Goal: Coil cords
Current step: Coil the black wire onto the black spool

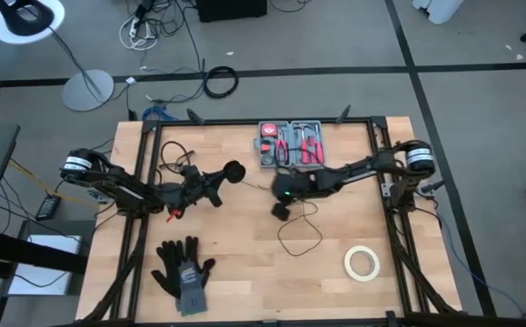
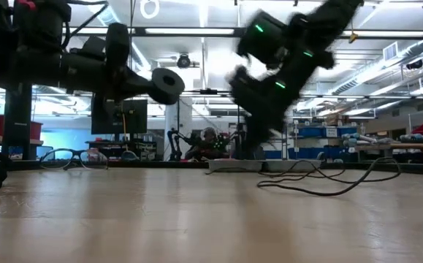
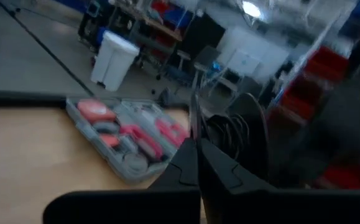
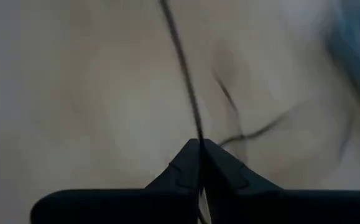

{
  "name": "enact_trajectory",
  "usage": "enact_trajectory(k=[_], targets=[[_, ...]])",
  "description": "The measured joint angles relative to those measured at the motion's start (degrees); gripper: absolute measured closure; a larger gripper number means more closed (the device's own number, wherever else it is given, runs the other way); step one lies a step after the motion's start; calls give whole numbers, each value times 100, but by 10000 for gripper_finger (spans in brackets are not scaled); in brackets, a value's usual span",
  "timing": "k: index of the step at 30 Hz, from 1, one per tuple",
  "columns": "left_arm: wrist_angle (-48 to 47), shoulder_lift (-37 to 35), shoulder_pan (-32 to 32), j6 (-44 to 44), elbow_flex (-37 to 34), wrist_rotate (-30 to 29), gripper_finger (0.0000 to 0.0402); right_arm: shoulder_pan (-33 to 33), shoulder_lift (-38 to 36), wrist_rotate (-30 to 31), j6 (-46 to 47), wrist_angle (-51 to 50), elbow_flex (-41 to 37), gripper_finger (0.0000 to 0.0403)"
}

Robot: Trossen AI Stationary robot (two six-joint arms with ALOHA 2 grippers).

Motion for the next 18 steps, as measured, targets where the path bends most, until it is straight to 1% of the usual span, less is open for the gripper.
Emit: enact_trajectory(k=[2, 5, 7, 9, 14, 16, 18], targets=[[62, -13, 4, 33, 6, -11, 401, 1, -317, 202, 401, -342, -468, 391], [46, -8, 1, 81, 6, 42, 401, -1, -1037, 462, 1028, -925, -1015, 397], [38, 1, -2, 89, 12, 132, 401, 35, -1516, 534, 1343, -1297, -1334, 400], [99, -2, 1, 87, 9, 31, 401, 87, -2052, 574, 1531, -1813, -1610, 401], [167, -8, 2, 89, 5, 3, 401, 154, -3334, 546, 1474, -2301, -1930, 388], [155, -8, 2, 87, 4, -4, 401, 159, -3710, 483, 1333, -2230, -1993, 378], [144, -8, 2, 87, 4, 2, 401, 165, -3979, 404, 1186, -1929, -2059, 363]])
